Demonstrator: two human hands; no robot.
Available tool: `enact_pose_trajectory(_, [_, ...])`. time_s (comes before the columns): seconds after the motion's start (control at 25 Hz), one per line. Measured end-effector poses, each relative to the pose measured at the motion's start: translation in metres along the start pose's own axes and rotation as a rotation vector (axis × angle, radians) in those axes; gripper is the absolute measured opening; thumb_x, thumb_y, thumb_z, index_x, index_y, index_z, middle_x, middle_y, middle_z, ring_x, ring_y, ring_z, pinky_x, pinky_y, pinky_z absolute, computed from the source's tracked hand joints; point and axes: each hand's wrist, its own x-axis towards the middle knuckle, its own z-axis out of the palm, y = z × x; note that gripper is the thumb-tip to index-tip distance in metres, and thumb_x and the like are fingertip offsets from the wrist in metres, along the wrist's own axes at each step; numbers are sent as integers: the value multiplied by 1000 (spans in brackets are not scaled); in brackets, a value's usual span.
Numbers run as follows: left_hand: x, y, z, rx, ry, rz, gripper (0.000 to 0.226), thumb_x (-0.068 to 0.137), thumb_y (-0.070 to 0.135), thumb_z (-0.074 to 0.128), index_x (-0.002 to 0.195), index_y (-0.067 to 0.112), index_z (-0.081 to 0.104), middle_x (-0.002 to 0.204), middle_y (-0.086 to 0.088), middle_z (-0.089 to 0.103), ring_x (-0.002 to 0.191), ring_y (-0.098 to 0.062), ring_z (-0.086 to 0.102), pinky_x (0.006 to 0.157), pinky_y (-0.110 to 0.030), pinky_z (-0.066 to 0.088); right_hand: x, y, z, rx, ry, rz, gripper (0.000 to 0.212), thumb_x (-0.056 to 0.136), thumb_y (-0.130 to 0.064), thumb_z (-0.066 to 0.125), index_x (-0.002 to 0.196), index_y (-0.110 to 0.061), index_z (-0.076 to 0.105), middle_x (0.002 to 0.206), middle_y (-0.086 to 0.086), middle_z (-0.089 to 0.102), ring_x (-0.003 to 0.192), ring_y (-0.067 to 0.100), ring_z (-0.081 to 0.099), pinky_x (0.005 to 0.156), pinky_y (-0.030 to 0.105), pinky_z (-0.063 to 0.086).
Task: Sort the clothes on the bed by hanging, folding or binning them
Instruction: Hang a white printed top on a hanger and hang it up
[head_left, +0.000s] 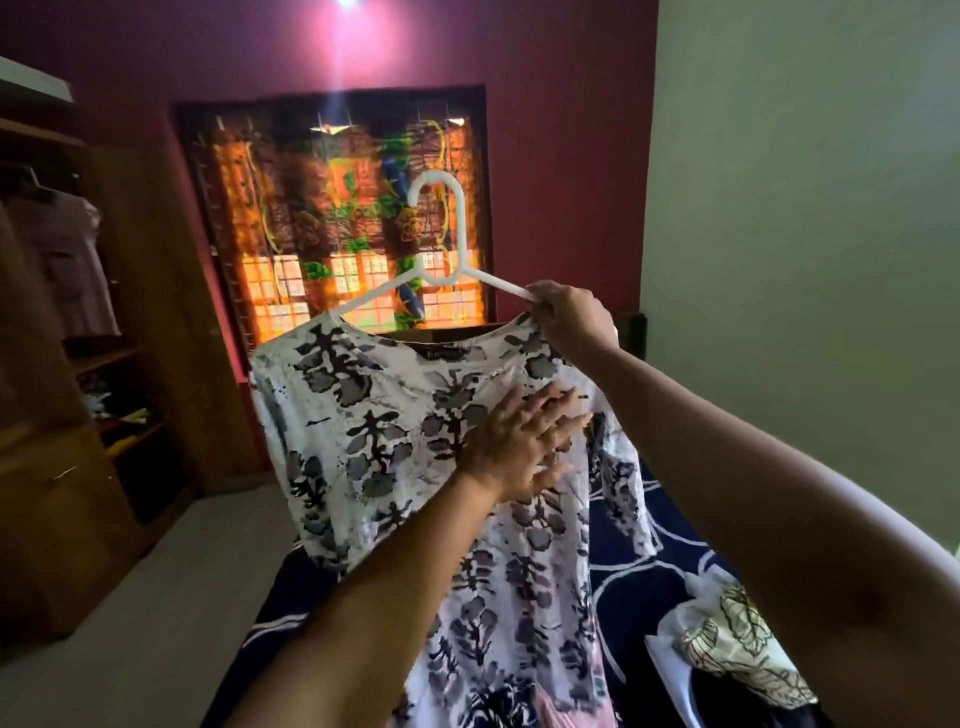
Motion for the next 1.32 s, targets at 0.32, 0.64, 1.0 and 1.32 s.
enact_pose_trajectory(0.32, [-98, 8, 71, 249, 21, 386, 61, 97, 58, 12, 152, 32, 11, 160, 6, 2, 147, -20, 4, 116, -46, 5, -2, 39, -14, -64, 82, 86, 31, 97, -21, 50, 124, -28, 62, 107, 1, 71, 90, 23, 67, 67, 23, 42])
enact_pose_trajectory(0.64, [-67, -112, -4, -223, 544, -861, 67, 99, 39, 27, 152, 12, -5, 159, -7, -1, 147, -18, -7, 119, -46, -3, -8, 76, -4, -25, 103, 177, 30, 93, -23, 51, 120, -26, 65, 112, 9, 69, 102, 33, 63, 81, 37, 49])
enact_pose_trajectory(1.0, [-142, -118, 44, -71, 109, -1191, 75, 97, 58, 16, 151, 14, -11, 156, -8, -18, 146, -22, -14, 116, -53, -12, 0, 95, -23, -72, 171, 178, 29, 94, -20, 49, 115, -30, 66, 107, 7, 70, 95, 33, 64, 72, 33, 47])
enact_pose_trajectory(1.32, [-72, -72, 49, 65, -44, -349, 62, 99, 51, 20, 151, 19, 26, 161, 0, 10, 148, -22, 7, 119, -46, 7, 13, 90, -21, -20, 196, 136, 27, 94, -20, 52, 116, -27, 67, 110, 2, 71, 98, 28, 65, 77, 33, 50])
